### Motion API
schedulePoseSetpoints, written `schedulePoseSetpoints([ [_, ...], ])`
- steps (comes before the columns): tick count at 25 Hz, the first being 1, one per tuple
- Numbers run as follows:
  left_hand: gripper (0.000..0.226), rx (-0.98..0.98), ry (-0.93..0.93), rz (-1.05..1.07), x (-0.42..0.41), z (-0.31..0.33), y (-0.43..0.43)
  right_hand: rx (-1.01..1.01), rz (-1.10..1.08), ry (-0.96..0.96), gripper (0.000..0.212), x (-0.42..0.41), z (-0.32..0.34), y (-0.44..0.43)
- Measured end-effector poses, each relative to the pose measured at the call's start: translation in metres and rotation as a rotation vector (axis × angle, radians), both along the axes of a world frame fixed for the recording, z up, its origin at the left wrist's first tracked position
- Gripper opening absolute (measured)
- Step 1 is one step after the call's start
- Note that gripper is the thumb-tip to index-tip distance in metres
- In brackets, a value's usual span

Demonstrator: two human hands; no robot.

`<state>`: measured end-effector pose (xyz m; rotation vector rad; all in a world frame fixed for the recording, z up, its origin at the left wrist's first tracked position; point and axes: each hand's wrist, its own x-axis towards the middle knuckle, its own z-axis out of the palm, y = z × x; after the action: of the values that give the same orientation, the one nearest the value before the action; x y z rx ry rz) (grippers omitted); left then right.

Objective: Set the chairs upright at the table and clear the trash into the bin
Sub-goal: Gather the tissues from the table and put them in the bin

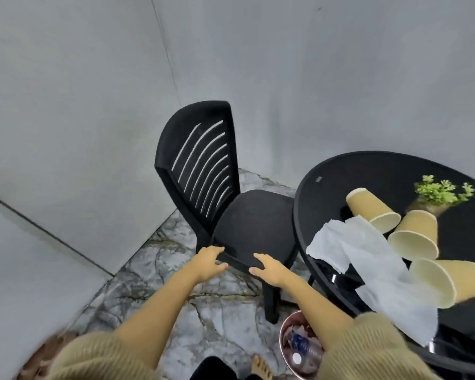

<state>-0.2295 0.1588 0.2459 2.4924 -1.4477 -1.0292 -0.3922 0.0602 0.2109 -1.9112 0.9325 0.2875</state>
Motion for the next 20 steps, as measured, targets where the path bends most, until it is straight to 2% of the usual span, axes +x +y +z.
schedulePoseSetpoints([
  [7,0.058,-0.006,0.070,-0.521,-0.002,-0.001,-0.144,0.095,-0.289,0.024,0.063,0.003,0.016,-0.049],
  [11,0.055,-0.069,0.104,-0.765,-0.014,0.012,-0.199,0.157,-0.500,-0.039,0.063,0.002,0.029,-0.061],
  [15,0.051,-0.118,0.146,-0.965,-0.041,0.013,-0.211,0.047,-0.807,-0.099,0.048,-0.021,0.045,-0.051],
  [20,0.032,-0.160,0.224,-1.160,-0.071,0.013,-0.212,-0.112,-1.183,-0.116,0.046,-0.065,0.062,-0.014],
])
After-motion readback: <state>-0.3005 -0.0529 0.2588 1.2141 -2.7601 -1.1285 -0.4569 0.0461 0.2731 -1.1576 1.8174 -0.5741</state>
